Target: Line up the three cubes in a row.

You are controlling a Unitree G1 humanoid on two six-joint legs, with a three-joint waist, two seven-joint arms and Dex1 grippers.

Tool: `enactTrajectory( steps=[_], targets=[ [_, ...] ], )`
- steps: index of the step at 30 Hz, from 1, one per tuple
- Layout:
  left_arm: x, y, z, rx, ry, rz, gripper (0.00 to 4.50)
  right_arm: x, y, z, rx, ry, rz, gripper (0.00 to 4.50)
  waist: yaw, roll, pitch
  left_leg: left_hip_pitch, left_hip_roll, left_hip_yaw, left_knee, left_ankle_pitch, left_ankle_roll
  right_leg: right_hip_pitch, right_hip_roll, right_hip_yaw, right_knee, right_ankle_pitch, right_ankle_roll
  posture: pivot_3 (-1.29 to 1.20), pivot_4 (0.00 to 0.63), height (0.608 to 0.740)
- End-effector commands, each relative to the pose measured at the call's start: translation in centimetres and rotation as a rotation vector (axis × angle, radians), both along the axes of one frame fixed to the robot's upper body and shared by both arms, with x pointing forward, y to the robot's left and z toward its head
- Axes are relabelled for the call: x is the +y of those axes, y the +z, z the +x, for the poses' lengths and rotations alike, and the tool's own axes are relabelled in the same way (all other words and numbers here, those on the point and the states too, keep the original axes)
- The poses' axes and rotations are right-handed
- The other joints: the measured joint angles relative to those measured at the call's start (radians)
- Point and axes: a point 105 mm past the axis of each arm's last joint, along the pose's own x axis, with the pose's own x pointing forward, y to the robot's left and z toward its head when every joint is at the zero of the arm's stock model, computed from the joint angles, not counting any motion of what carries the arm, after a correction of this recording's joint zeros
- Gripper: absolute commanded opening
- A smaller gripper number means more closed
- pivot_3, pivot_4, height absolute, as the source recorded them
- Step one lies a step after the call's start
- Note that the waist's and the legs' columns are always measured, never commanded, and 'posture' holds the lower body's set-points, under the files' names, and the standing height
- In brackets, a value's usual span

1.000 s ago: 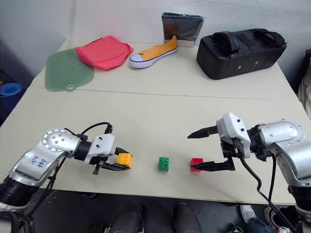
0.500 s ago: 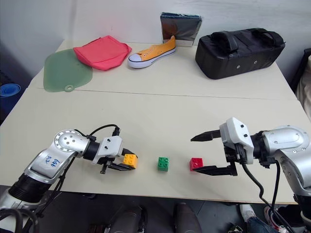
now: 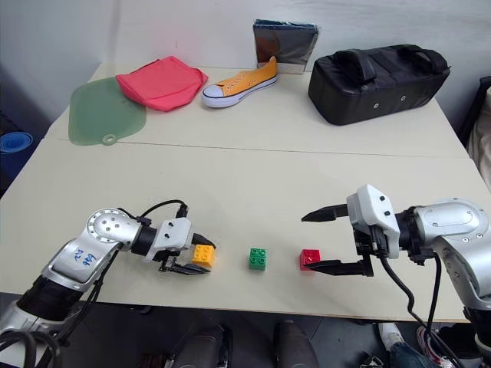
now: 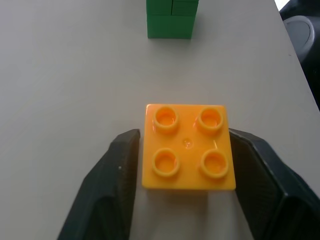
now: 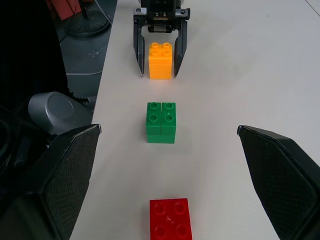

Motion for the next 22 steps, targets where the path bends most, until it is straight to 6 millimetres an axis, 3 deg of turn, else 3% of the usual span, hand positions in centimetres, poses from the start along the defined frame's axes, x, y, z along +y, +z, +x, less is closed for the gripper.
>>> enactTrajectory(
  steps=[1, 3, 8, 12, 17, 22],
  targets=[
    [0.4, 1.1, -0.3, -0.012, 0.007, -0.047, 4.00, 0.2, 1.0, -0.2, -0.038, 0.017, 0.010, 4.50, 0.000, 0.000, 0.000, 0.000, 0.000, 0.000, 0.000, 0.000, 0.000, 0.000, 0.000, 0.000, 0.000, 0.000, 0.000, 0.00, 0.150, 0.740],
    [0.9, 2.0, -0.8, -0.001, 0.004, -0.075, 4.49, 0.1, 1.0, -0.2, -0.036, 0.015, 0.007, 4.50, -0.002, 0.000, 0.000, 0.000, 0.000, 0.000, 0.000, 0.000, 0.000, 0.000, 0.000, 0.000, 0.000, 0.000, 0.000, 0.00, 0.150, 0.740],
    [3.7, 5.3, -1.3, -0.006, 0.059, -0.084, 4.49, -1.3, 0.6, -0.6, -0.009, 0.003, -0.029, 4.50, 0.000, 0.000, 0.000, 0.000, 0.000, -0.001, 0.000, 0.000, -0.001, 0.000, 0.000, 0.000, 0.000, 0.000, 0.000, 0.00, 0.150, 0.740],
    [7.6, 7.8, -3.1, 0.006, 0.100, -0.025, 4.49, -4.2, 0.3, -0.9, 0.016, -0.064, -0.082, 4.50, -0.001, 0.000, 0.000, 0.000, 0.000, -0.001, -0.001, 0.000, 0.000, 0.000, -0.001, 0.000, -0.001, 0.000, 0.000, 0.00, 0.150, 0.740],
    [11.2, 8.4, -3.8, -0.044, 0.219, 0.037, 4.49, -8.3, -0.1, -1.3, 0.035, -0.201, -0.105, 4.50, -0.001, 0.000, 0.000, 0.002, 0.000, 0.000, -0.002, -0.003, 0.005, 0.003, -0.001, 0.000, -0.002, 0.000, 0.000, 0.00, 0.150, 0.740],
    [12.1, 8.5, -4.2, -0.063, 0.275, 0.019, 4.49, -11.5, -1.0, -2.9, 0.090, -0.310, -0.115, 4.50, 0.001, 0.000, 0.000, 0.004, 0.000, 0.000, -0.004, -0.003, 0.005, 0.003, -0.001, 0.000, -0.002, -0.001, -0.001, 0.00, 0.150, 0.740]
  ],
)
